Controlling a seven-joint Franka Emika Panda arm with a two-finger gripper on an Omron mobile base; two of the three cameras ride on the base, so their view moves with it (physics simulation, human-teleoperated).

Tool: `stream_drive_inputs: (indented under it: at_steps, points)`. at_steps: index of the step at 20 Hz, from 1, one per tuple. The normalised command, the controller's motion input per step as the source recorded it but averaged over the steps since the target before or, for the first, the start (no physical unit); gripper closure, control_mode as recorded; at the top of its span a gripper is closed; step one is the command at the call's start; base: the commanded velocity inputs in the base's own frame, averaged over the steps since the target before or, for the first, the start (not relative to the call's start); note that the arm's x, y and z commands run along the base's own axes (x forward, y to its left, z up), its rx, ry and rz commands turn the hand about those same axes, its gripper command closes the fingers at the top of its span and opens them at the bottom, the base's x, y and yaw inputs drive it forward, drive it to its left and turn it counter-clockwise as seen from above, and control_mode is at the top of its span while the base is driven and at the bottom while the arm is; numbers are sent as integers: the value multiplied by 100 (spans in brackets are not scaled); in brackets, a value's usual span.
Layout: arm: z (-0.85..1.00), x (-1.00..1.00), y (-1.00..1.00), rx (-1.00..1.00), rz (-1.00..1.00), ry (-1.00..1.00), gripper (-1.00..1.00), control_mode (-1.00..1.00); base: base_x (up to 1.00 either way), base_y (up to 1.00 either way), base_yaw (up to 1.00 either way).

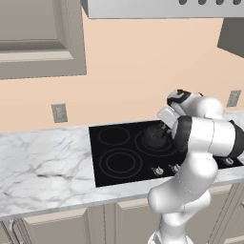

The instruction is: The kettle is done boiling. Turn off the stove, then wait for 300 timesteps before moving the kettle to the dining table.

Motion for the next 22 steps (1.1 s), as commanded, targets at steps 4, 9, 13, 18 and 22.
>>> stream_drive_inputs:
  at_steps: [4, 9, 13, 18, 22]
  points:
    - [36, -10, 0, 0, 0, 0, 100, -100, 0, 0, 0]
    - [33, -24, 0, 0, -1, -1, 100, -100, 0, 0, 0]
    - [31, -30, 0, 0, 0, 0, 100, -100, 0, 0, 0]
    - [32, -27, 0, 0, -1, 0, 100, -100, 0, 0, 0]
    - [30, -35, 0, 0, -1, 0, 100, -100, 0, 0, 0]
